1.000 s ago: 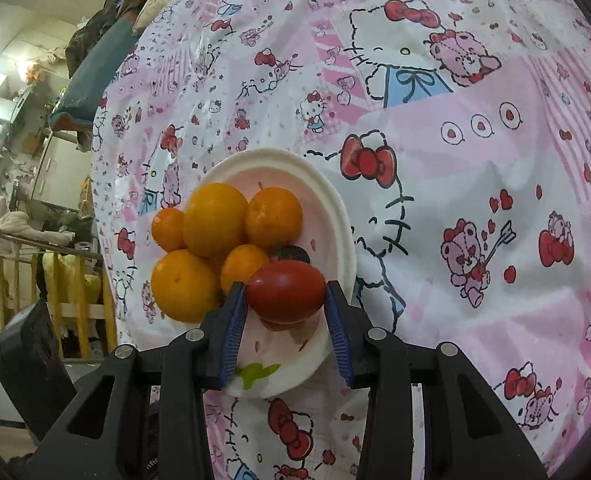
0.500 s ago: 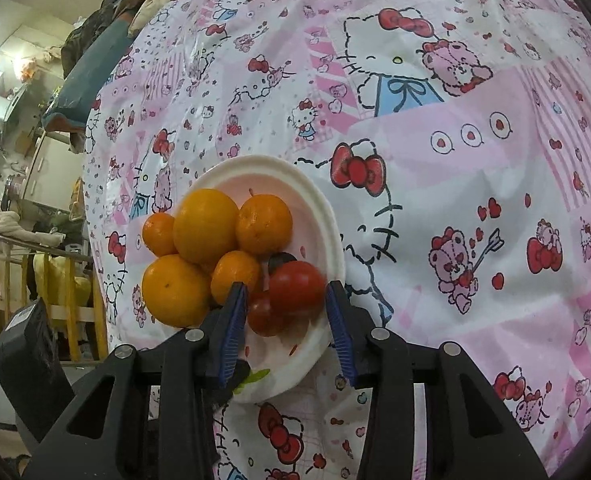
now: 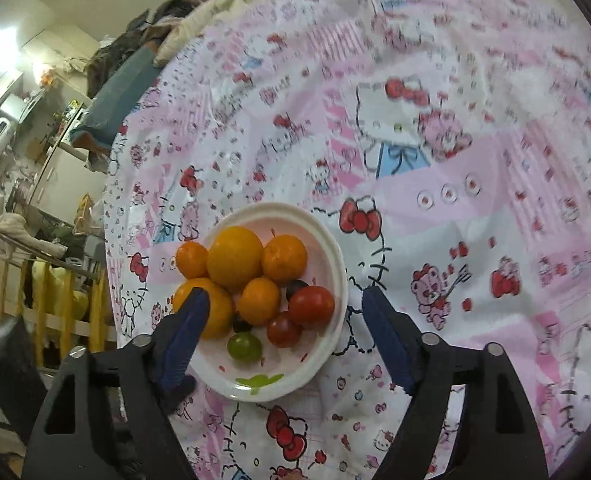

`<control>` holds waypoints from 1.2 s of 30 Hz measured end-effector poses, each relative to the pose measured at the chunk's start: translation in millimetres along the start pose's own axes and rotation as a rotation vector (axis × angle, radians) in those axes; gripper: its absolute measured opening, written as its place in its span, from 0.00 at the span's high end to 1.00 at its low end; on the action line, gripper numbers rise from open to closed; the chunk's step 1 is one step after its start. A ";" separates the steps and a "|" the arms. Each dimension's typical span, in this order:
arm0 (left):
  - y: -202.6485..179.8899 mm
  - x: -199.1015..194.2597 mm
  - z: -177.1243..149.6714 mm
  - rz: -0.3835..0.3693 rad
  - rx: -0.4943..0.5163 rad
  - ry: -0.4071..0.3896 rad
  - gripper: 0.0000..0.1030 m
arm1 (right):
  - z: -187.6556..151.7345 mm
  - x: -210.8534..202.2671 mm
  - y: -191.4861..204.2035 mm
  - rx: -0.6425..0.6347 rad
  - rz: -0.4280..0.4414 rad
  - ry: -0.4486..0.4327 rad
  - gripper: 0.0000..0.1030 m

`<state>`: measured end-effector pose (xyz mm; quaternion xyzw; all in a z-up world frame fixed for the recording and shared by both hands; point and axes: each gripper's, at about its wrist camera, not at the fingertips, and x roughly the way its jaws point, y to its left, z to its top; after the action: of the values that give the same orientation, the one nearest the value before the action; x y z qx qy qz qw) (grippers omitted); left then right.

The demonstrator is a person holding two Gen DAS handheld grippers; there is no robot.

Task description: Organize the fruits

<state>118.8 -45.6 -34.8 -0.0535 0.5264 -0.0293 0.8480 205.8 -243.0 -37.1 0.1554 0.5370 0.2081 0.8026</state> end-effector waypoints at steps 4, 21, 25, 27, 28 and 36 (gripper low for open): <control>13.7 -21.2 4.1 0.031 -0.023 -0.066 0.22 | -9.5 -27.3 14.0 -0.032 0.000 -0.074 0.15; 42.8 -92.1 -33.6 0.091 -0.012 -0.252 0.01 | -81.1 -80.6 46.1 -0.121 -0.097 -0.266 0.00; 46.2 -97.3 -45.9 0.072 -0.033 -0.264 0.01 | -99.2 -85.5 58.5 -0.171 -0.137 -0.321 0.00; 45.8 -99.5 -52.5 0.077 -0.028 -0.279 0.01 | -106.6 -87.1 64.9 -0.192 -0.151 -0.351 0.00; 45.1 -101.0 -55.5 0.093 -0.019 -0.294 0.01 | -110.0 -87.5 67.5 -0.204 -0.159 -0.366 0.00; 51.2 -93.0 -52.8 0.112 -0.055 -0.313 0.01 | -112.3 -70.7 66.8 -0.202 -0.193 -0.342 0.00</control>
<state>29.9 11.9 18.5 -0.0509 0.3906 0.0410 0.9183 66.8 -217.7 8.8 0.0552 0.3821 0.1538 0.9096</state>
